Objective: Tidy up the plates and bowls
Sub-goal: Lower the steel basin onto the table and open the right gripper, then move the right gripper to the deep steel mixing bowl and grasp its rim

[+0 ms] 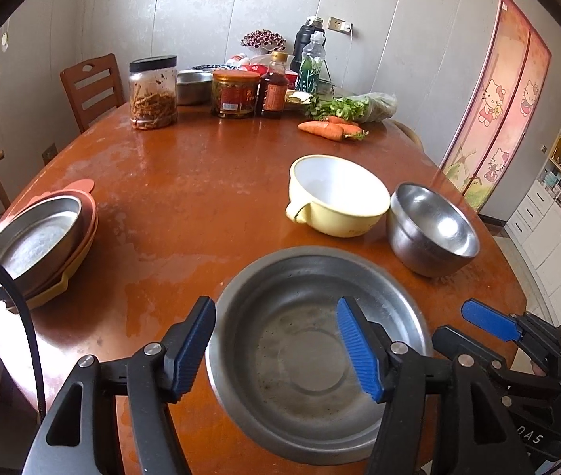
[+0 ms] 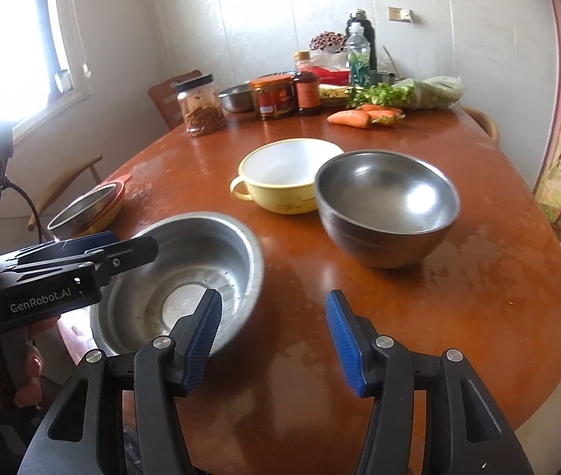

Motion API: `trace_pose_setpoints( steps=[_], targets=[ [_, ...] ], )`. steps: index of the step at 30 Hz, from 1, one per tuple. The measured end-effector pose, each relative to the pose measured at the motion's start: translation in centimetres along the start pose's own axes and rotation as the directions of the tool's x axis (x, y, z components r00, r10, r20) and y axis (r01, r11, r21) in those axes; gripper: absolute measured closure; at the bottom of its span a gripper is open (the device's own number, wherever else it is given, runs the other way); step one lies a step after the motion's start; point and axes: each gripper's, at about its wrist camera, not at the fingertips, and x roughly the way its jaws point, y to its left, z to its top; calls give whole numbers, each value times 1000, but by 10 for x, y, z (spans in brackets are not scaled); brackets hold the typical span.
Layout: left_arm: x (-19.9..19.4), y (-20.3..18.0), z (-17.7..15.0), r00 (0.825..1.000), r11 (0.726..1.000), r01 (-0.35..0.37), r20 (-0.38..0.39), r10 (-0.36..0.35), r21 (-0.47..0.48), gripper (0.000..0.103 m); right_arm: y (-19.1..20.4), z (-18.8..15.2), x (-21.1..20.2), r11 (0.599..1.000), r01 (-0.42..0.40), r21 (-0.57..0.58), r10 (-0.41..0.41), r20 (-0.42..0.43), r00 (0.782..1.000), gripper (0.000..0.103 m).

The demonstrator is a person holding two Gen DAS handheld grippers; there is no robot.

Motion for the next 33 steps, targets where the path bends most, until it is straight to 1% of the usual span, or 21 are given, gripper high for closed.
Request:
trace_pose_setpoints(
  steps=[3, 8, 14, 20, 24, 33],
  targets=[
    [-2, -8, 3, 1000, 1000, -2, 5, 2, 9, 39, -11, -1, -5, 1000, -1, 21, 0, 10, 1000, 44],
    [-3, -23, 6, 999, 999, -30, 15, 29, 34, 39, -27, -4, -11, 999, -3, 49, 2, 18, 1000, 43],
    [-4, -38, 10, 999, 997, -45, 22, 44, 59, 39, -45, -6, -15, 996, 1, 84, -3, 25, 1000, 43],
    [-2, -53, 10, 999, 996, -38, 14, 36, 87, 39, -58, -7, -20, 994, 7, 108, -11, 36, 999, 42],
    [-1, -59, 12, 999, 994, -33, 8, 33, 100, 39, -64, -8, -25, 993, 18, 120, -24, 49, 999, 38],
    [4, -69, 19, 1000, 994, -12, -3, 12, 112, 38, -72, -5, -29, 990, 28, 138, -36, 54, 998, 37]
  ],
)
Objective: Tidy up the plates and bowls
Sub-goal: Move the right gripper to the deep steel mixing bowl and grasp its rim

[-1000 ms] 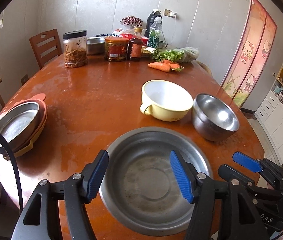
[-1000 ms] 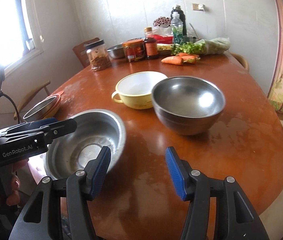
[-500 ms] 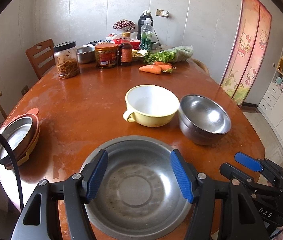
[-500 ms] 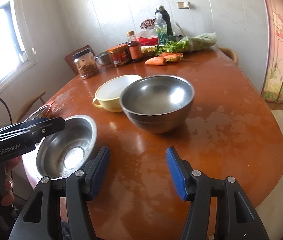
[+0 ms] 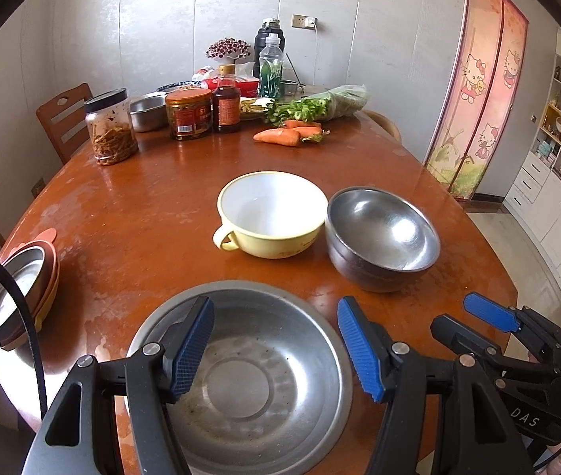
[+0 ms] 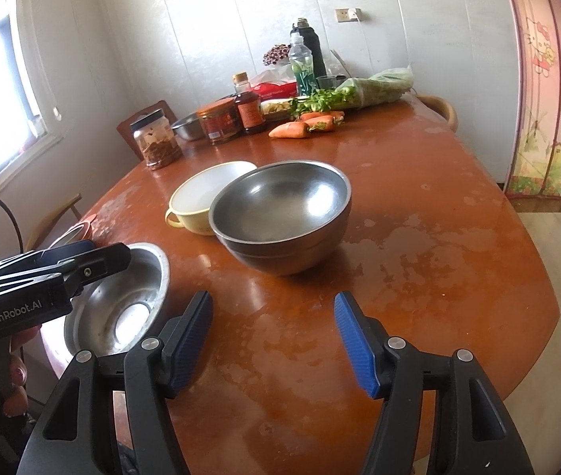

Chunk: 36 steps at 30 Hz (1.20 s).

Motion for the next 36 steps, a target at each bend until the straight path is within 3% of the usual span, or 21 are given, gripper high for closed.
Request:
trace_pose_setpoints(
  steps=[20, 27, 36],
  targets=[
    [35, -25, 37, 993, 994, 105, -59, -104, 20, 34, -34, 43, 7, 996, 56, 74, -59, 43, 997, 33],
    [50, -37, 44, 992, 993, 108, -74, -104, 47, 34, -59, 59, 27, 989, 54, 135, -57, 17, 998, 33],
    [69, -37, 48, 986, 991, 128, -116, -124, 31, 34, -61, 73, 60, 994, 43, 104, -41, -24, 999, 36]
  ],
)
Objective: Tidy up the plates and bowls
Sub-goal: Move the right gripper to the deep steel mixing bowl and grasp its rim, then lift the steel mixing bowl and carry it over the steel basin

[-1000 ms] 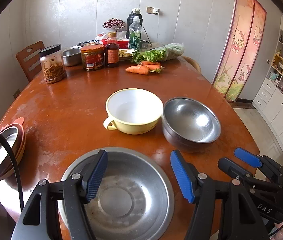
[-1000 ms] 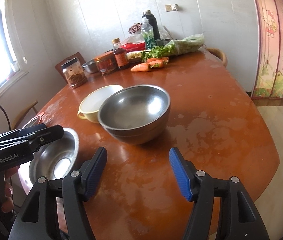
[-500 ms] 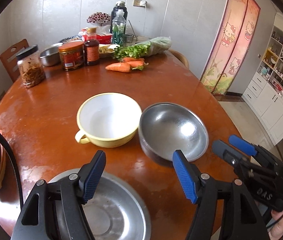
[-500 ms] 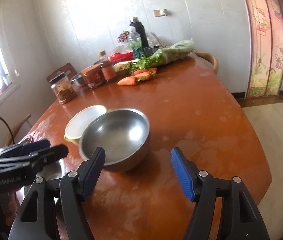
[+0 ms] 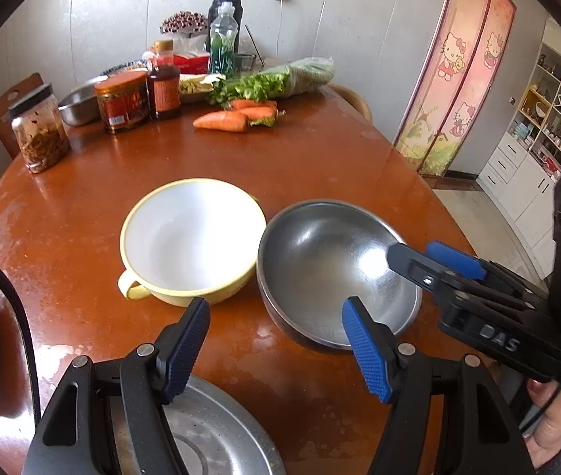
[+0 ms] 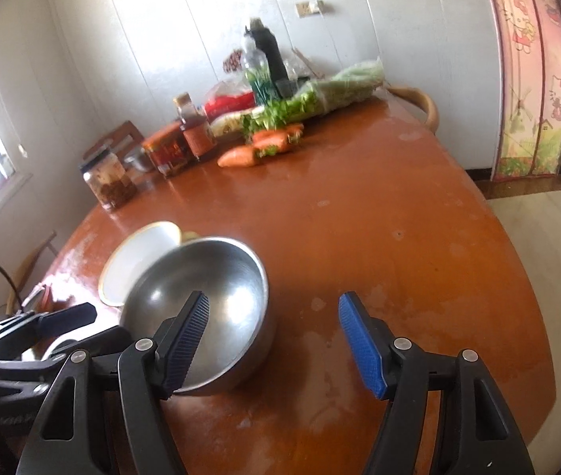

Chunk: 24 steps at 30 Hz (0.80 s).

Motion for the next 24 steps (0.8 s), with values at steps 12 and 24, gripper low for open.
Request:
trace_pose_setpoints(
  steps=[12, 24],
  targets=[
    [21, 0, 3, 994, 995, 97, -48, -98, -14, 38, 10, -2, 22, 996, -78, -38, 76, -56, 996, 57],
    [19, 0, 1, 987, 988, 152, -41, -152, -17, 49, 17, -7, 15, 997, -60, -44, 57, -66, 996, 63]
  ],
)
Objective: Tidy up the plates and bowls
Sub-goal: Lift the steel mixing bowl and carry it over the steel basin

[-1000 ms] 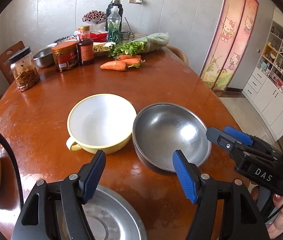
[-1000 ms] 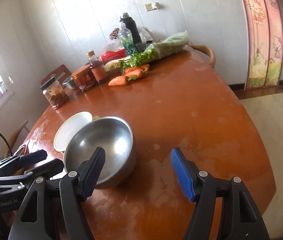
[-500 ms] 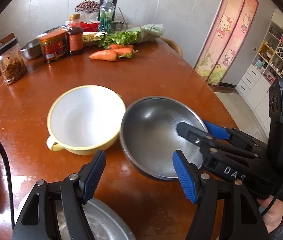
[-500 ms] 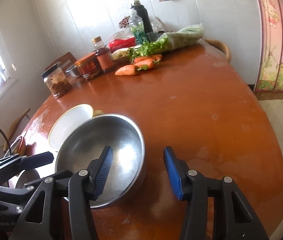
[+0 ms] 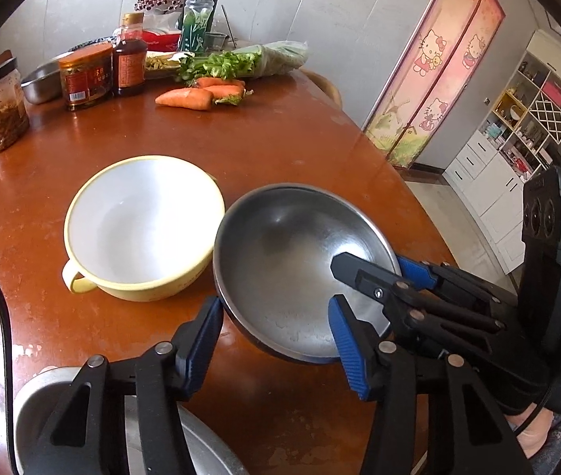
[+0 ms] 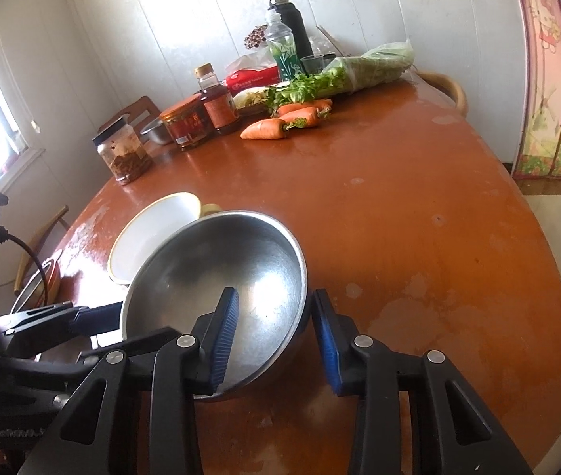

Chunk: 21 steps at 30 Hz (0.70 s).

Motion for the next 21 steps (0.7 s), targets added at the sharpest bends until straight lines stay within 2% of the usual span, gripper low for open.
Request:
trace_pose_setpoints(
  steps=[9, 21],
  targets=[
    [-23, -3, -6, 999, 1000, 4, 33, -5, 8, 49, 11, -1, -18, 1000, 10, -13, -9, 26, 1000, 63],
    [-68, 2, -15, 994, 1000, -19, 104, 18, 8, 49, 46, 2, -41, 998, -7, -60, 11, 73, 997, 63]
  ],
)
